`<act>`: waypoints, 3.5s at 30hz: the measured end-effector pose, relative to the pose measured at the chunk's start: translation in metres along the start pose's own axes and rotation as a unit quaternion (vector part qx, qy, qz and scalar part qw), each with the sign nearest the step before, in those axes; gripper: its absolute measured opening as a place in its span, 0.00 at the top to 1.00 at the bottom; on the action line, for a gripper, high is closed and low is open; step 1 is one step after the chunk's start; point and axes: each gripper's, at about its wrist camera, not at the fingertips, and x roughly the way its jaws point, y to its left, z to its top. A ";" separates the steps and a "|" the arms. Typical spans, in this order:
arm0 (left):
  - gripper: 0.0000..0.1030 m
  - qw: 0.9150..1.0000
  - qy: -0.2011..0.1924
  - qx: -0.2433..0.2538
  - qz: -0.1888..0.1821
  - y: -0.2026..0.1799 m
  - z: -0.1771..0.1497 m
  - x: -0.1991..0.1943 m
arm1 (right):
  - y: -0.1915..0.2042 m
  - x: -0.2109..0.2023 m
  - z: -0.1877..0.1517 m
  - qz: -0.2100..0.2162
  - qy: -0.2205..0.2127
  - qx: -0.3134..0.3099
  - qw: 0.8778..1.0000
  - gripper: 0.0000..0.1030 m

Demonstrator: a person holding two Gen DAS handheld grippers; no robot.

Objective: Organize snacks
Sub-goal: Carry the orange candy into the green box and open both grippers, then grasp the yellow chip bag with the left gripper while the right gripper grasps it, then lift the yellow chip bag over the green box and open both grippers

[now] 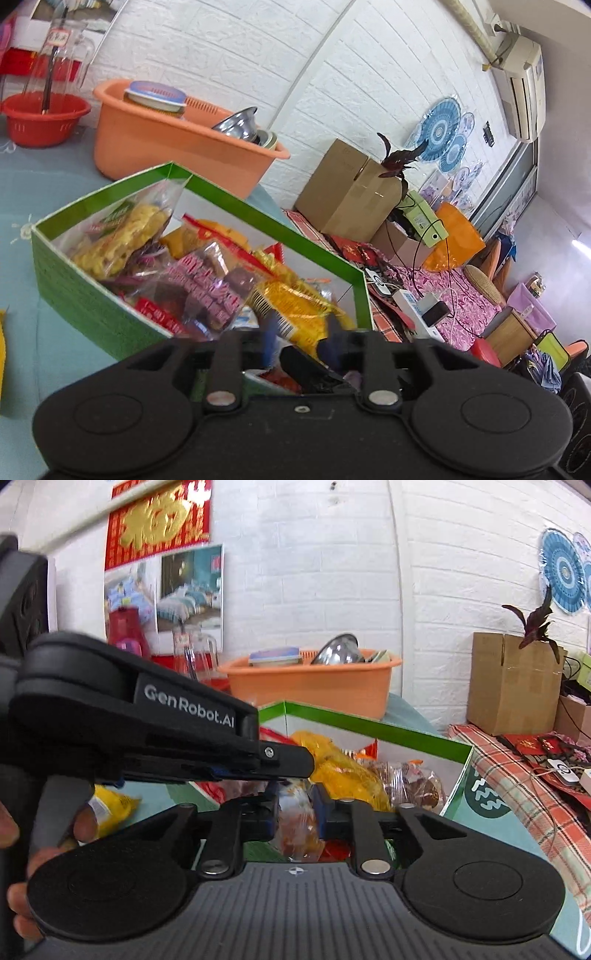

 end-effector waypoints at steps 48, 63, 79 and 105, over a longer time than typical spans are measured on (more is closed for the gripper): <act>0.34 0.986 0.012 -0.071 0.152 0.138 -0.033 -0.112 | 0.036 -0.077 -0.046 0.055 0.038 0.040 0.997 0.00; 0.00 0.998 0.037 -0.039 0.031 0.076 -0.074 -0.142 | 0.040 -0.084 -0.056 0.101 0.062 0.048 0.992 0.00; 0.00 0.995 0.057 -0.078 0.018 0.095 -0.061 -0.122 | 0.057 -0.046 -0.056 0.161 0.113 0.073 0.978 0.00; 0.37 0.999 0.027 -0.027 -0.020 0.059 -0.053 -0.138 | 0.058 -0.064 -0.041 0.148 0.076 0.051 0.985 0.81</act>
